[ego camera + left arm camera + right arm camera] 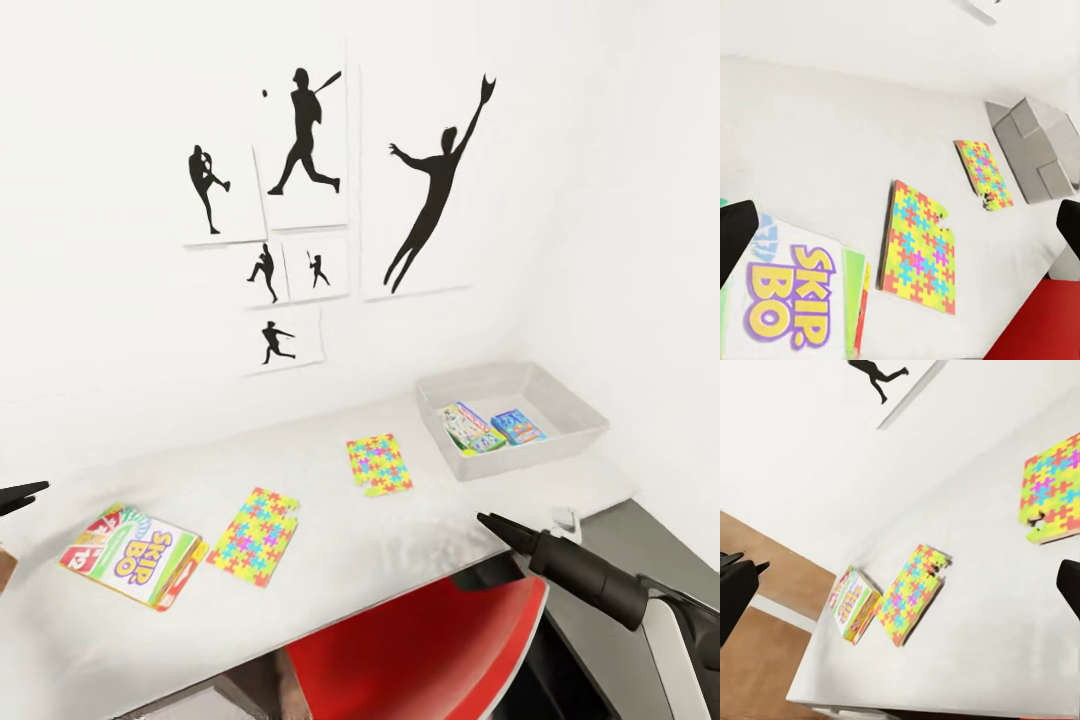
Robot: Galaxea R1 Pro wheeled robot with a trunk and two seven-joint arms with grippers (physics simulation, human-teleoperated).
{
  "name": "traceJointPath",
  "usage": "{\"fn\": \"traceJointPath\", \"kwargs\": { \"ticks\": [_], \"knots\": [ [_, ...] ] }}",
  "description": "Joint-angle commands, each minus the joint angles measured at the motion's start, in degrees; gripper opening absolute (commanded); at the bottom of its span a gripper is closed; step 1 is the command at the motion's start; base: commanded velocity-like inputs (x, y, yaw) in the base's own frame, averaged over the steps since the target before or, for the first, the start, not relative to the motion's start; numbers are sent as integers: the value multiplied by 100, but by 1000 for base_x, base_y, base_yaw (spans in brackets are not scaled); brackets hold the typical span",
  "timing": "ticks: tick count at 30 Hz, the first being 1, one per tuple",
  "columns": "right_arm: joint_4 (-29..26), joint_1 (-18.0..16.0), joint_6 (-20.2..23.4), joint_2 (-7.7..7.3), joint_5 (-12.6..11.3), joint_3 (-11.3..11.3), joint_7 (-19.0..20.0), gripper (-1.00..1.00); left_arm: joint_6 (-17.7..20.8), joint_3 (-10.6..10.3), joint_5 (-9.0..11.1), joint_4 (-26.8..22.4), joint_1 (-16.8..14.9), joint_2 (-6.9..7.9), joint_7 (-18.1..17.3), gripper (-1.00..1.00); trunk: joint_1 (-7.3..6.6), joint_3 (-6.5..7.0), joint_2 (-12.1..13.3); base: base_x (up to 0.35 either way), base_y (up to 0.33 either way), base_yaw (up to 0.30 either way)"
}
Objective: Put all the toys in the child's room - the three board games (two on the bed and one on the table), the two jigsaw puzzles on the table, and the tennis ball on the table - inside the toy box on the table in the child's room.
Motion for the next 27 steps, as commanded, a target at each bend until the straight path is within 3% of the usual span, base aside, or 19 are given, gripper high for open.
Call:
{"fn": "traceJointPath", "kwargs": {
  "ticks": [1,8,21,27],
  "knots": [
    [-2,-3,29,-1,-12,-6,9,100,61,17,-59,-2,-13,-3,-47,100,3,-11,-12,0,0,286],
    [-2,-3,29,-1,-12,-6,3,100,61,19,-56,-2,-14,1,-47,100,3,-11,-12,0,63,286],
    [-2,-3,29,-1,-12,-12,9,100,57,19,-60,-1,-13,-1,-47,100,3,28,-12,0,238,276],
    [-2,-3,29,-1,-12,-19,11,100,48,18,-60,4,-13,-5,-47,100,3,61,-12,0,99,254]
  ]
}}
